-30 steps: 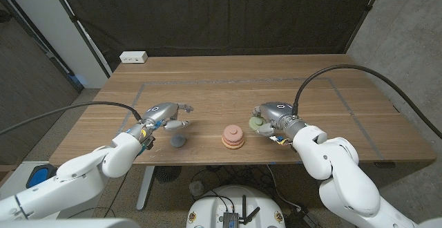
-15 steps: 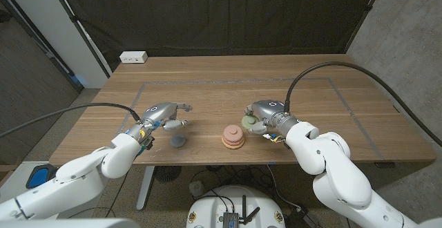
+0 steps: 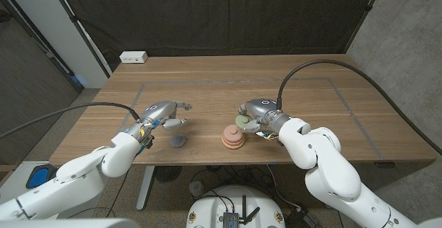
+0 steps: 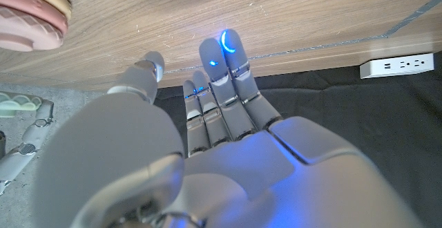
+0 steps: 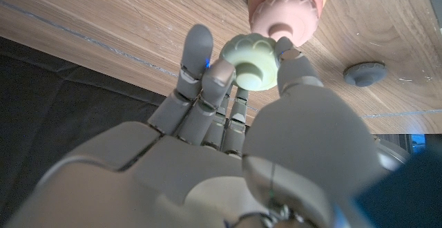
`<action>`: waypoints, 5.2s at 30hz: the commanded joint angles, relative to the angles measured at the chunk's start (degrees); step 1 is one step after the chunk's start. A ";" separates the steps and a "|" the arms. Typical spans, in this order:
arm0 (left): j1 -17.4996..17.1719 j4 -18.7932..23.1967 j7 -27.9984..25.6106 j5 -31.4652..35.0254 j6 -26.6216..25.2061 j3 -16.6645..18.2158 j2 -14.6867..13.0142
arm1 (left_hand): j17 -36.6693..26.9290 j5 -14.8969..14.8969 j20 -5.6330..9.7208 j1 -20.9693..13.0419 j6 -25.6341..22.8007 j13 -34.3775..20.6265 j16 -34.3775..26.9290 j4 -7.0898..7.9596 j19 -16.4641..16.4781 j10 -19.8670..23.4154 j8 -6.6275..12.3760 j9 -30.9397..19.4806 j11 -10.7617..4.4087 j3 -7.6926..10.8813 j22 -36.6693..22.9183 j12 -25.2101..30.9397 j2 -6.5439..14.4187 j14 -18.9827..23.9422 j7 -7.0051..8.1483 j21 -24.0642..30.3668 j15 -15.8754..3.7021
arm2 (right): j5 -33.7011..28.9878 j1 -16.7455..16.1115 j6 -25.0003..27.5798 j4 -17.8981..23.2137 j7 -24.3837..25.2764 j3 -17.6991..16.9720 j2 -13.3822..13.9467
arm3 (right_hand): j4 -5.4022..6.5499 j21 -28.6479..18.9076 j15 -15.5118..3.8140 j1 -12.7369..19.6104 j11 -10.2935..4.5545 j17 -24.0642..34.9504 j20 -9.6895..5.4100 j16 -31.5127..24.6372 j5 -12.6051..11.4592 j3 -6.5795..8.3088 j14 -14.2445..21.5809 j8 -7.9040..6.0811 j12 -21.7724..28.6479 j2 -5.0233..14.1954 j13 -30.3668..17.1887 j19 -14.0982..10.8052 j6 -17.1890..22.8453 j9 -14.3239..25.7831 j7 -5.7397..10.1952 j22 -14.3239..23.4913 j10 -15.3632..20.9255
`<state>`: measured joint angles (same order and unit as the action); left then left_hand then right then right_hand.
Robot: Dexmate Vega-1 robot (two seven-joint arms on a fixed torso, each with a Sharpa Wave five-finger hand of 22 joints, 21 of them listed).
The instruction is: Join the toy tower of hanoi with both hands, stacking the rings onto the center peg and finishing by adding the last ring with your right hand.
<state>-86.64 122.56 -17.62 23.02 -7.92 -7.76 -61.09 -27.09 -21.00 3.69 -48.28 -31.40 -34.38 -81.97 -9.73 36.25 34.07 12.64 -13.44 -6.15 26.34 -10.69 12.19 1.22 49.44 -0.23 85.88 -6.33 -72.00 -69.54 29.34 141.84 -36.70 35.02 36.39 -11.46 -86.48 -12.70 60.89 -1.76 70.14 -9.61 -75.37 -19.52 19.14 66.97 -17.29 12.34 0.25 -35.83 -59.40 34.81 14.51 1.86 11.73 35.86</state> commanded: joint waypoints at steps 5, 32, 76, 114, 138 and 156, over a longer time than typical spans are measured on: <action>0.45 -1.15 0.33 -0.02 1.22 0.22 0.82 | -0.10 -0.50 6.57 0.04 -0.43 -0.29 0.04 0.06 0.59 0.49 -0.18 -0.31 -0.19 0.54 -0.06 -0.04 0.02 0.87 -0.17 0.44 -6.24 | -1.08 3.06 -1.14 -1.62 -2.21 3.06 -1.86 | 2.36 -0.33 0.14 2.57 -4.80 0.32 -3.04 -0.43 -0.33 3.11 0.51 -0.34 0.21 3.32 -1.28 -0.62 2.20 0.10 1.33 0.11 5.18; 1.35 -2.46 0.73 -0.47 2.71 -0.11 1.30 | 0.04 -0.68 6.60 -0.08 -0.92 -0.52 0.14 0.08 0.53 0.75 -0.18 -0.34 -0.13 0.90 -0.08 -0.06 0.08 0.82 -0.28 0.54 -6.24 | -1.91 8.29 -2.87 -5.10 -7.47 6.11 -4.46 | 2.31 -0.27 0.14 2.50 -4.88 0.31 -3.03 -0.97 -0.63 3.82 0.26 -0.13 0.07 3.46 -1.57 -0.59 2.30 0.04 1.29 0.08 5.43; 3.78 -3.07 1.27 -1.12 2.25 -2.35 0.62 | 0.12 -1.01 6.69 0.07 -1.36 -0.61 0.11 0.11 0.76 1.22 -0.31 -0.41 -0.04 1.37 -0.06 -0.20 0.08 1.06 -0.35 0.68 -6.25 | 2.23 10.62 -0.12 -8.19 -7.07 7.66 -2.64 | 2.35 -0.07 0.15 1.94 -4.96 0.28 -3.04 -1.72 -0.97 4.74 -0.26 0.04 -0.14 3.52 -1.89 -0.36 2.86 -0.04 1.43 -0.11 5.91; 4.68 -4.14 0.66 -2.04 2.90 -3.46 0.40 | 0.22 -1.18 6.76 0.14 -1.41 -0.72 0.05 0.08 0.70 1.30 -0.44 -0.47 -0.10 1.69 -0.08 -0.30 0.03 1.14 -0.31 0.74 -6.25 | -2.72 11.05 -0.17 -9.12 -7.69 9.96 -2.64 | 2.28 0.09 0.14 1.31 -5.27 0.26 -3.04 -2.43 -1.29 5.54 -0.99 0.28 -0.62 3.19 -2.06 -0.07 3.14 -0.09 2.32 -0.23 5.57; 5.72 -4.98 1.06 -2.75 3.31 -4.36 -0.05 | 0.27 -1.24 6.75 0.07 -1.58 -0.72 0.01 0.07 0.71 1.53 -0.45 -0.49 0.15 1.87 -0.10 -0.31 0.07 1.17 -0.33 0.84 -6.25 | -8.79 10.51 -3.87 -10.38 -10.61 10.16 -4.42 | 2.31 0.06 0.14 0.89 -5.53 0.11 -3.05 -2.65 -1.40 5.91 -1.40 0.36 -0.70 3.09 -2.08 -0.01 3.48 -0.14 2.85 -0.18 5.59; 6.79 -5.61 0.98 -3.05 3.92 -5.09 -0.22 | 0.39 -1.29 6.82 0.05 -1.74 -0.68 0.06 0.08 0.76 1.60 -0.42 -0.51 -0.02 1.99 -0.08 -0.35 0.08 1.11 -0.34 0.87 -6.26 | -12.14 9.74 -5.51 -9.93 -12.54 9.34 -5.21 | 2.81 0.10 0.17 -2.17 -5.59 0.03 -2.96 -2.63 -1.41 5.19 -2.48 1.49 -1.74 0.67 -2.05 0.45 0.31 0.38 3.37 -0.22 1.86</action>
<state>-80.43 117.28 -16.67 20.17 -4.26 -12.46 -61.17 -26.55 -21.86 3.47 -48.28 -32.55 -34.90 -81.97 -9.57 36.47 35.14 12.19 -13.69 -6.12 27.75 -10.69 11.86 1.22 49.95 -0.30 86.33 -6.45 -81.93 -59.25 24.93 131.68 -48.12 44.86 31.64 -12.85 -86.48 -12.57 59.79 -3.40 70.14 -9.80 -77.81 -20.63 20.54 64.98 -15.93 10.58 1.34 -36.10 -59.16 33.47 14.45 3.20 11.46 34.21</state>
